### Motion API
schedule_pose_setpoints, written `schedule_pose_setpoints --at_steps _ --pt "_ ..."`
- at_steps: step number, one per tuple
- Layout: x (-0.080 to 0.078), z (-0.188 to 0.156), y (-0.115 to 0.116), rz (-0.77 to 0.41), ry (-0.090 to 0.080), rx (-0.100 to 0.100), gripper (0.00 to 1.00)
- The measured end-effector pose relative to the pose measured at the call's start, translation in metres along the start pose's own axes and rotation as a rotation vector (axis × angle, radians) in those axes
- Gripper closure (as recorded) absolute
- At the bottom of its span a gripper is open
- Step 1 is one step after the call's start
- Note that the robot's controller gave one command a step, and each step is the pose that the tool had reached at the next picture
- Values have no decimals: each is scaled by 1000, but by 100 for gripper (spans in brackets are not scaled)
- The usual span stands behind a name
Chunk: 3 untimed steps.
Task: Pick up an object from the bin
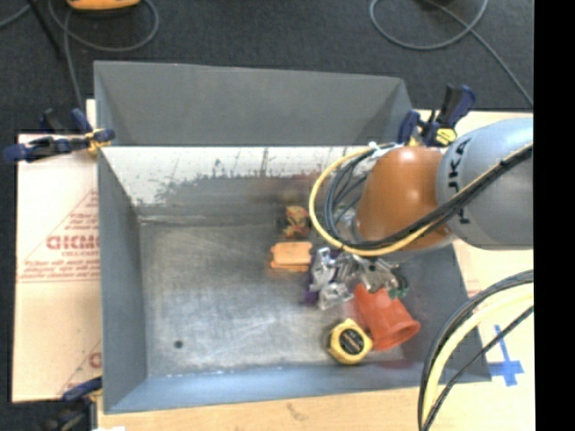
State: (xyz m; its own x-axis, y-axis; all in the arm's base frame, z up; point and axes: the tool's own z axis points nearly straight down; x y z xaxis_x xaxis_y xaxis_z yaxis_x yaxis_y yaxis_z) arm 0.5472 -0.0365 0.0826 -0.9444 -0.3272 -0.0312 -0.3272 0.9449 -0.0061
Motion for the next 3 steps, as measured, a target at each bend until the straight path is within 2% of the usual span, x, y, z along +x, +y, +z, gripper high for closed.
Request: schedule_pose_setpoints --at_steps 1,2,3 --pt "1 -2 1 -9 7 -1 100" --pt "4 -10 3 -29 25 -5 100" --pt "13 -102 80 -278 27 -11 100"
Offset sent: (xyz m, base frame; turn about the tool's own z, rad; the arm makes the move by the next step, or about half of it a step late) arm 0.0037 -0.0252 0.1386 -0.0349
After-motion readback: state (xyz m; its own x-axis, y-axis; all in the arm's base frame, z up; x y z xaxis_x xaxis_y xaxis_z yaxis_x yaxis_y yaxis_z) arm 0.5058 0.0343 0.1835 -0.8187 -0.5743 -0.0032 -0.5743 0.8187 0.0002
